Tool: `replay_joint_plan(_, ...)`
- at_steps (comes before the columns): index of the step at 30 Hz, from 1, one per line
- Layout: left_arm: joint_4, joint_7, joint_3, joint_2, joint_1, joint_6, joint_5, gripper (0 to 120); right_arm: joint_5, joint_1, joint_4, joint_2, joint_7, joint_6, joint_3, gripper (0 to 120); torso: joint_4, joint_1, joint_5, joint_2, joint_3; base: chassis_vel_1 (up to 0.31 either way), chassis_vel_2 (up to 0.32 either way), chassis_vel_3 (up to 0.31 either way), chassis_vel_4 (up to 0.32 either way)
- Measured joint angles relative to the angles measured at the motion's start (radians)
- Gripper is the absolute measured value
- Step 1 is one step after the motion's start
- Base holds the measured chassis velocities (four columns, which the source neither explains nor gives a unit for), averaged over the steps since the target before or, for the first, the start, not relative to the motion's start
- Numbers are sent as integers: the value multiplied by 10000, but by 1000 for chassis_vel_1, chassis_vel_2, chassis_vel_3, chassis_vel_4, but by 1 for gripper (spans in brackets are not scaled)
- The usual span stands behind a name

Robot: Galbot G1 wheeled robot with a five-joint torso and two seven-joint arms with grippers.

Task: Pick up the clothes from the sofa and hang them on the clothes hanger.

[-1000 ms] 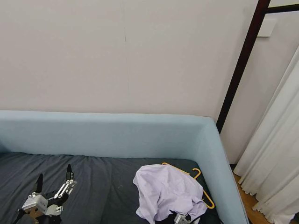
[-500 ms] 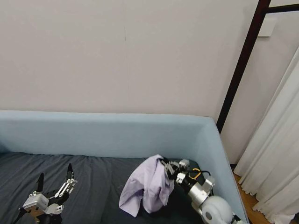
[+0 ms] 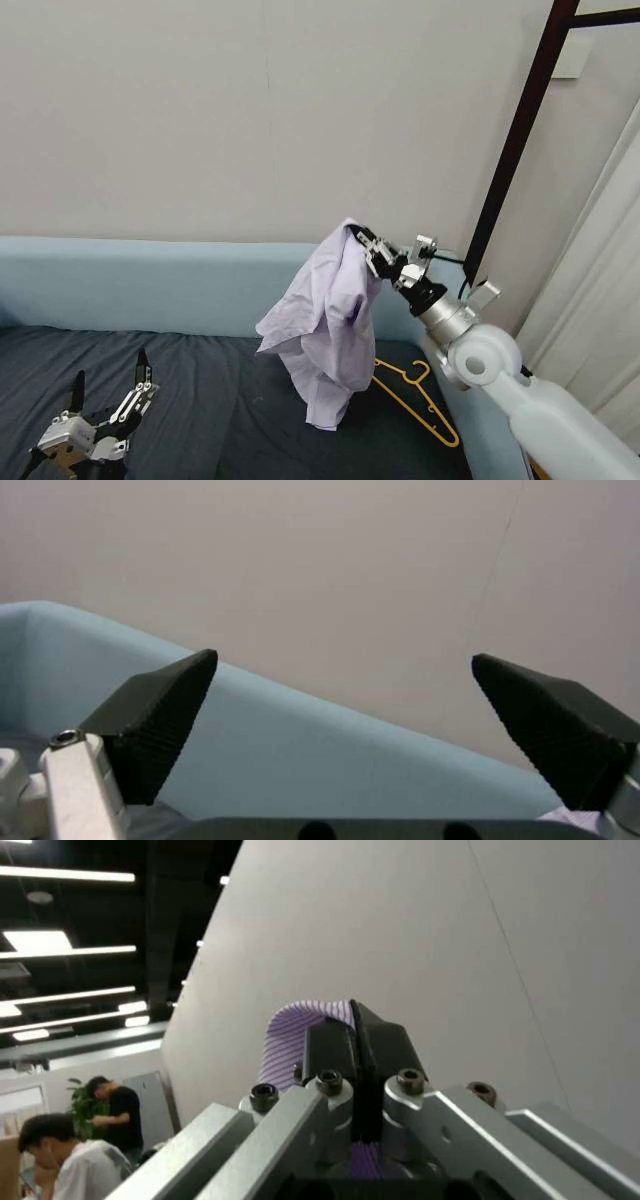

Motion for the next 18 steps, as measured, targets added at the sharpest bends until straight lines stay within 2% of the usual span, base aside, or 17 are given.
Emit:
replay_joint_plan(6, -52, 13, 34, -106, 51, 0, 100, 100, 106, 503, 32, -5, 918, -351, -45, 0, 0, 0, -1, 1, -1, 0, 0, 0, 0)
replay_joint_plan(9, -101, 18, 38, -145, 103, 1, 148, 100, -1028, 159, -374, 85, 1731, -935, -519, 0, 1, 0, 0, 0, 0, 0, 0, 0, 0)
replay_joint_plan(12, -136, 19, 20, -145, 140, 0, 156, 100, -1667, -151, -736, 233, 2011, -1225, -824, 0, -1, 0, 1, 0, 0, 0, 0, 0, 0)
replay_joint_plan(18, -178, 20, -114, -86, 203, -14, 143, 100, -4003, -827, -2735, 977, 2276, -1449, -1982, 0, 1, 0, 1, 0, 0, 0, 0, 0, 0)
